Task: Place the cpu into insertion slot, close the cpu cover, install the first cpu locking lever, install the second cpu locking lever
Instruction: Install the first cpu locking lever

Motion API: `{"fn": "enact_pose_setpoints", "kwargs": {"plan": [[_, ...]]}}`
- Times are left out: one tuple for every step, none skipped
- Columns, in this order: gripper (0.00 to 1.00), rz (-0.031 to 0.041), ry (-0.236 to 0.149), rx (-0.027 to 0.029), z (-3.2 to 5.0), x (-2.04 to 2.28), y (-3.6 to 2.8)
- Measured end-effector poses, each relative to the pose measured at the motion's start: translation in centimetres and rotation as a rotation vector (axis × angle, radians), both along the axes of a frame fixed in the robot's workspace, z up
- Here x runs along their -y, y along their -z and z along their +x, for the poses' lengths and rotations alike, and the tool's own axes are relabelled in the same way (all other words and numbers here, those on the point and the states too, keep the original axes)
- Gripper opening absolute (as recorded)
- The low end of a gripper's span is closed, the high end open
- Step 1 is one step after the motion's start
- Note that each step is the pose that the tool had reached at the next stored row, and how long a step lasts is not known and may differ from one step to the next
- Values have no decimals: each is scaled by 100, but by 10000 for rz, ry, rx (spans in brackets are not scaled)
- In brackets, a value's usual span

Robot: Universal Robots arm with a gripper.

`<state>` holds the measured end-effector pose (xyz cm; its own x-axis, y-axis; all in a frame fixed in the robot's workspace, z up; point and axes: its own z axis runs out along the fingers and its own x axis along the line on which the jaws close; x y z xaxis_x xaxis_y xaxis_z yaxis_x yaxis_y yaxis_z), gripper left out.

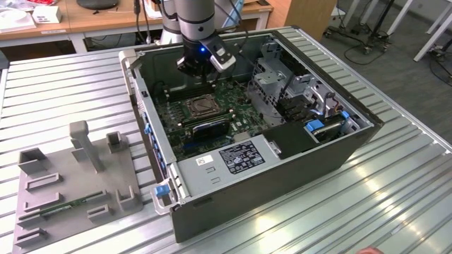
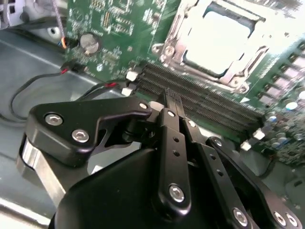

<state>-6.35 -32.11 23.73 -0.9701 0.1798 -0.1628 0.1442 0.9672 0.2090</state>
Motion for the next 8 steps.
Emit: {"fn": "enact_pose_setpoints", "kwargs": {"plan": [[11, -193, -1, -119, 0, 1, -1], [11, -375, -2, -253, 1, 0, 0], [11, -555, -1, -385, 1, 0, 1], [11, -736, -3, -532, 2, 1, 0], [11, -915, -4, -689, 2, 1, 0], [11, -1093, -5, -847, 4, 0, 1], [11, -1273, -6, -1010, 5, 0, 1], [11, -1459, -7, -1179, 7, 1, 0]]}}
